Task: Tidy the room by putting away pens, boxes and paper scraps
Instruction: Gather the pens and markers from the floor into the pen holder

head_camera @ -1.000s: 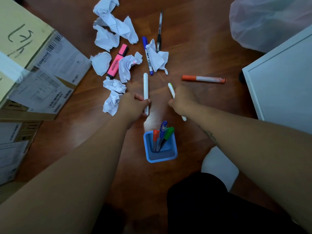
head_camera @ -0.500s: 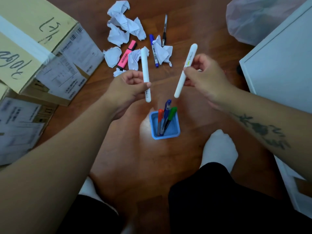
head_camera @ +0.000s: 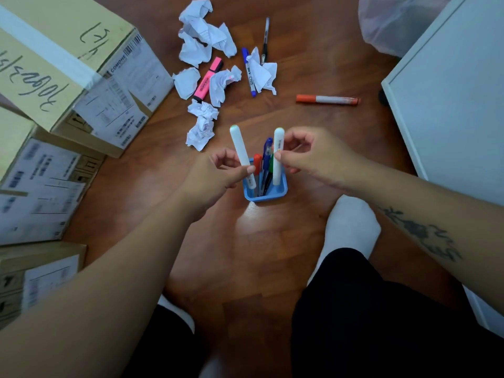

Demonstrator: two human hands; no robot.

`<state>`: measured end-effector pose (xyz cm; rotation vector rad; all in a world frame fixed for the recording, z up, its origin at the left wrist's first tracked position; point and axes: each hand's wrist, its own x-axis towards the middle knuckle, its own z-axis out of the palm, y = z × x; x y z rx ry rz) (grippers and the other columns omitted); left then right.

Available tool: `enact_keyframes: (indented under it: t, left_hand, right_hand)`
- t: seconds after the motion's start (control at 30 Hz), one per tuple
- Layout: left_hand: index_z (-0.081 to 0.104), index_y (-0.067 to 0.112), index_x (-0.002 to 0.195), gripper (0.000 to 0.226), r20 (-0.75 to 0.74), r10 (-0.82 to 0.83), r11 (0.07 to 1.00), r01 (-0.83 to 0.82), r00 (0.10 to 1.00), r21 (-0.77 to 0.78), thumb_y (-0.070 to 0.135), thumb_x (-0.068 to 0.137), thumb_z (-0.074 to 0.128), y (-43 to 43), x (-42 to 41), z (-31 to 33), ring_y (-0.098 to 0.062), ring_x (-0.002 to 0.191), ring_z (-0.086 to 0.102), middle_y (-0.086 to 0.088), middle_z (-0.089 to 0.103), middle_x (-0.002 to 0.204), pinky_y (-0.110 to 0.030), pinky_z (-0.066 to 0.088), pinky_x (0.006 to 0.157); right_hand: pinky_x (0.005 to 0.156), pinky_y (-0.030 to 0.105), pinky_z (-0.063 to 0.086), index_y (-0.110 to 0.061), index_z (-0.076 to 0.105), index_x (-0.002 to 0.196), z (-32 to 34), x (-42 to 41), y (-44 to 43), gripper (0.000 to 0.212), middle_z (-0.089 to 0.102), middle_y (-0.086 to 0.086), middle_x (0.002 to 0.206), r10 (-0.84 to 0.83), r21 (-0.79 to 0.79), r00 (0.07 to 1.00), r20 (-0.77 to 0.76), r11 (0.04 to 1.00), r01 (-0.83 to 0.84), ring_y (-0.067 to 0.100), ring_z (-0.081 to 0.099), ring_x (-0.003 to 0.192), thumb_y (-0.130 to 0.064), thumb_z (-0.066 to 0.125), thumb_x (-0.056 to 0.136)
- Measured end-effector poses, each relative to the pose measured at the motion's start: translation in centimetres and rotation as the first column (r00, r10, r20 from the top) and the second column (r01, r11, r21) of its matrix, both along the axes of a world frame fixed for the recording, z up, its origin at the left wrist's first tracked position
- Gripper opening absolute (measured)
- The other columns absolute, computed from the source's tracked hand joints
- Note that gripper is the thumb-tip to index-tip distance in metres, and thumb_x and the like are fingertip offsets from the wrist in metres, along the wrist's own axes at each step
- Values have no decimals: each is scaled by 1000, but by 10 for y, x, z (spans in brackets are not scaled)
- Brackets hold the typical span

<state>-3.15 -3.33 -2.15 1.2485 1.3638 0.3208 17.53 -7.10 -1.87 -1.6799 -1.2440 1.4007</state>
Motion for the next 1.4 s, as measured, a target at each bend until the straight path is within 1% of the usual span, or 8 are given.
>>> enact_keyframes:
  t: [0.23, 0.47, 0.63, 0.73, 0.87, 0.97, 1.2, 1.4]
  left_hand:
    - [66, 16, 90, 14, -72, -45, 998, 47, 996, 32, 20, 84, 78, 7, 5, -3, -2, 61, 56, -4, 66, 85, -15, 49, 56]
    - [66, 1, 104, 30, -37, -11, 998, 13, 999, 56, 17, 82, 79, 25, 9, -7, -1, 62, 61, -10, 66, 89, -17, 53, 60]
    - [69, 2, 98, 27, -5, 39, 998, -39, 999, 52, 23, 83, 78, 46, 14, -9, -10, 67, 63, -5, 64, 77, -19, 53, 61]
    - [68, 2, 98, 26, -57, 46, 995, -41, 997, 87, 25, 87, 75, 66, 19, -16, -9, 65, 62, -9, 66, 80, -18, 52, 59]
    - [67, 6, 97, 18, -149, 25, 993, -8, 989, 115, 23, 91, 70, 97, 35, -30, -3, 58, 61, -6, 67, 77, -15, 51, 54]
    - [66, 8, 92, 11, -178, 37, 990, -12, 983, 143, 18, 91, 70, 120, 50, -44, 0, 51, 58, -1, 63, 69, -22, 51, 56]
    - [64, 13, 93, 8, -278, 42, 990, -2, 960, 141, 17, 88, 69, 167, 83, -79, -28, 87, 69, -10, 70, 91, -46, 59, 82]
    - [61, 6, 102, 17, -435, 36, 966, 79, 900, 244, 18, 91, 64, 188, 108, -94, -26, 99, 62, -10, 67, 100, -28, 45, 78]
  right_hand:
    - [64, 30, 57, -16, 70, 98, -4, 4, 6, 12, 70, 4, 90, -2, -18, 999, 46, 1000, 3, 6, 62, 70, -21, 71, 87]
    - [51, 18, 50, -13, 65, 90, -9, 21, 21, 3, 62, -1, 71, -142, -24, 989, 32, 990, 143, 4, 59, 57, -14, 68, 90]
    - [51, 16, 50, -3, 65, 99, -23, 40, 36, 10, 60, 6, 74, -271, -64, 960, 72, 959, 276, 12, 56, 61, -10, 62, 92]
    - [66, 30, 54, -5, 67, 98, -40, 56, 51, 11, 62, 9, 84, -273, -56, 941, 201, 956, 289, 18, 58, 72, -13, 63, 91]
    - [65, 23, 43, -11, 67, 97, -62, 77, 72, 10, 65, 5, 97, -168, -34, 864, 474, 977, 209, 14, 56, 82, -14, 63, 89]
    - [79, 27, 43, -12, 68, 101, -74, 89, 87, 15, 62, 9, 110, -85, 22, 777, 624, 996, 91, 23, 60, 96, -13, 64, 87]
    - [77, 36, 39, -14, 60, 103, -88, 95, 117, 17, 55, 9, 111, 30, 5, 555, 831, 998, -62, 32, 49, 106, -20, 63, 88]
    - [84, 43, 44, -8, 59, 106, -96, 92, 130, 20, 53, 13, 113, 96, -64, 514, 852, 995, -79, 35, 46, 112, -16, 62, 87]
